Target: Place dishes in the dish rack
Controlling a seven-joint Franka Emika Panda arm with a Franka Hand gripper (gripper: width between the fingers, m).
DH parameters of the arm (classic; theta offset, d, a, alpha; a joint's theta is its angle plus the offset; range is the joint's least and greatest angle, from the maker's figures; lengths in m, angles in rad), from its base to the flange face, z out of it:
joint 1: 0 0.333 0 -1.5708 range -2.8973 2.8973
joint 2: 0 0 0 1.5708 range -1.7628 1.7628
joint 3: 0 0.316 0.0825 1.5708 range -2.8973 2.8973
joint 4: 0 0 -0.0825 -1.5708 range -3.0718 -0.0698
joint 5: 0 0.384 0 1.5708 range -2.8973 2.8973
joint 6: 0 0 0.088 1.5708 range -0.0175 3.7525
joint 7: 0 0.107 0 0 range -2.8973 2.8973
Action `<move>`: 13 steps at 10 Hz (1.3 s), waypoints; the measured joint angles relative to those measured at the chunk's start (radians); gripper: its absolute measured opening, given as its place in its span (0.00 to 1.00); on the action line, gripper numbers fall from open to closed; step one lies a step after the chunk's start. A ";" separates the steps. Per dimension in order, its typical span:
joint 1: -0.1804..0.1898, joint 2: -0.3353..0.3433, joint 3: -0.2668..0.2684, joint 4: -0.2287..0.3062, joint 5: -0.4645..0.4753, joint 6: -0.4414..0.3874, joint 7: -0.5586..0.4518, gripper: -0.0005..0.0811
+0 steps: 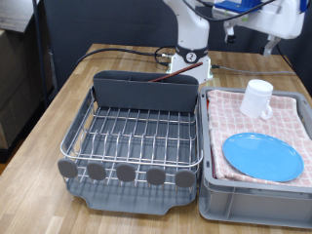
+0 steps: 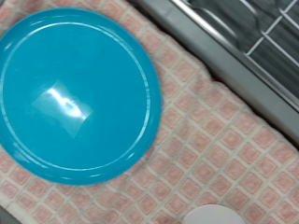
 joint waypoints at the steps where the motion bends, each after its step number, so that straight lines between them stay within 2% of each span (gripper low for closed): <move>1: 0.003 0.022 0.008 0.018 0.007 0.022 -0.004 0.99; 3: 0.006 0.059 0.009 0.009 0.048 0.150 -0.064 0.99; 5: 0.006 0.096 0.004 -0.030 0.089 0.284 -0.122 0.99; 8: 0.006 0.150 -0.004 -0.077 0.176 0.423 -0.221 0.99; 9: 0.006 0.167 -0.004 -0.091 0.225 0.466 -0.274 0.99; 12: 0.009 0.217 0.007 -0.127 0.474 0.601 -0.551 0.99; 13: 0.008 0.217 0.006 -0.126 0.455 0.593 -0.526 0.99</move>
